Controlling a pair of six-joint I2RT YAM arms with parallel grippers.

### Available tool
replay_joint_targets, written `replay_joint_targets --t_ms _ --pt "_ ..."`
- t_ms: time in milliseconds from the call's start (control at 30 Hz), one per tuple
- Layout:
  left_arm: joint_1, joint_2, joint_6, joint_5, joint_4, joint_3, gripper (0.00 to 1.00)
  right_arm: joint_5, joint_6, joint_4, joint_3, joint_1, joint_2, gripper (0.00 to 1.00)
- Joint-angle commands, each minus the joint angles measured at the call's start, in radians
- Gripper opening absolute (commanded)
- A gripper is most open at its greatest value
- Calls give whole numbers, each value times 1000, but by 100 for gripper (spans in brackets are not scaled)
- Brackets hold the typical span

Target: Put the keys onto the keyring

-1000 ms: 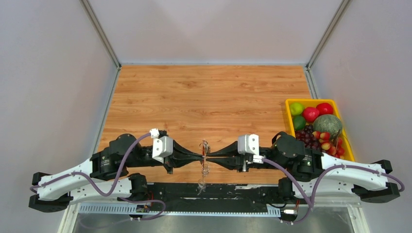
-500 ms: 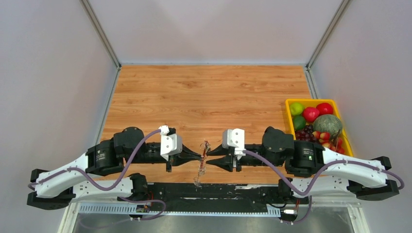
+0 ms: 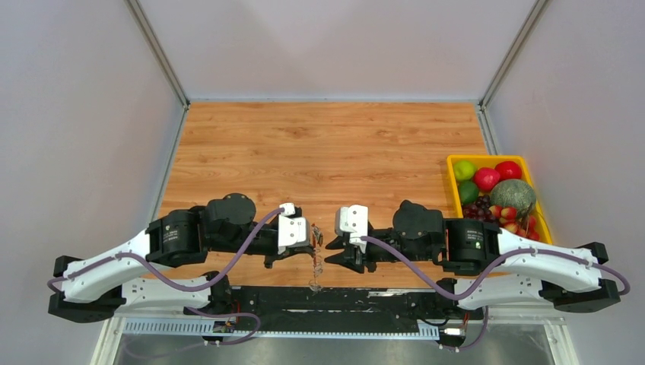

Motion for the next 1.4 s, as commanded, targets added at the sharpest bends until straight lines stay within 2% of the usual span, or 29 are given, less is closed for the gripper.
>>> replay_joint_targets --t_ms 0,733,967,1100,1367 --pt "-2 6 53 17 -14 71 0 18 4 -3 49 4 25 33" --pt "-2 11 89 48 -42 101 0 -9 -32 48 104 -2 154 33" --pt "-2 2 91 51 -38 97 0 -29 -38 62 110 -8 176 16" --pt "-2 -3 91 55 -35 95 0 -41 -41 63 111 -13 182 0" --pt "-2 -17 87 53 -10 81 0 -74 -58 143 51 -13 132 0"
